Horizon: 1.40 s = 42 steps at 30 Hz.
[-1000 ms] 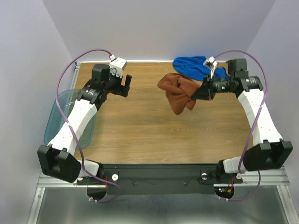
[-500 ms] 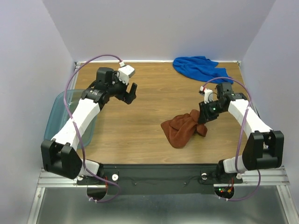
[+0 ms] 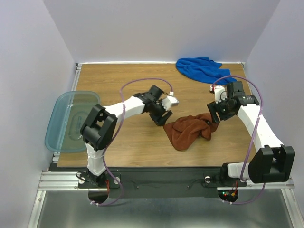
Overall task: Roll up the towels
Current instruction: Move the towel to the center of the board, then flatten the towel
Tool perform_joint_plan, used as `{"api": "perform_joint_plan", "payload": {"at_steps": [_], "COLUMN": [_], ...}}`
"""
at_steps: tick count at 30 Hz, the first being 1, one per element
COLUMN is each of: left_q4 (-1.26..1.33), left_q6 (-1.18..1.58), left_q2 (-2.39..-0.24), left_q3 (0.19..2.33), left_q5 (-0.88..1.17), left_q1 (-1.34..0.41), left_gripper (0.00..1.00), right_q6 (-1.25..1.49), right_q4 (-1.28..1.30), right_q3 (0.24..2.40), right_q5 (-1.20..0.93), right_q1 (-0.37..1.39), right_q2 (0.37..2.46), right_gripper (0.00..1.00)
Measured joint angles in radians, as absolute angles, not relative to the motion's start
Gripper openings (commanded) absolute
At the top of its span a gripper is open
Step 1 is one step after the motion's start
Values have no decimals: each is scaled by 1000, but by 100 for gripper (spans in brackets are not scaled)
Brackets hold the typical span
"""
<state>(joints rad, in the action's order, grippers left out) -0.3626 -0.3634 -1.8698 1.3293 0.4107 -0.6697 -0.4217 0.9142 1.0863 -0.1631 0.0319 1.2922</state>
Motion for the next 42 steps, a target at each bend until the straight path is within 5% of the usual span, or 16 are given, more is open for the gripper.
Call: {"api": "perform_joint_plan", "payload": {"at_steps": [7,10,13,15,17,18,32,42], "left_q4": [-342,-328,-317,-303,-295,-294,-612,-751], "left_q6": [-358,-354,-345,-340,-333,-330,-513,-704], "left_q2": [-1964,-1971,-1973,-1972,-1959,-1947,-1436,-1394], "left_q3": [1346,1351,1350,1341,1325,1312,970,807], "left_q5": [367,327,278,248,228,218,80,-65], "left_q1": [-805,-819,-822,-821,-817,-814,-690,-738], "left_gripper": [67,53,28,0,0,0,0,0], "right_q6": [-418,-415,-414,-414,-406,-409,-434,-529], "right_q4": [909,903,899,885,874,868,887,971], "right_q3": [1106,1106,1105,1100,1098,1098,1147,1147], "right_q5": [-141,-157,-181,-192,-200,-205,-171,-142], "right_q1": [19,19,19,19,19,19,12,-6], "right_q2": [1391,1456,1514,1542,1564,1572,1484,1479], "right_gripper": [77,79,66,32,2,0,1,1]}}
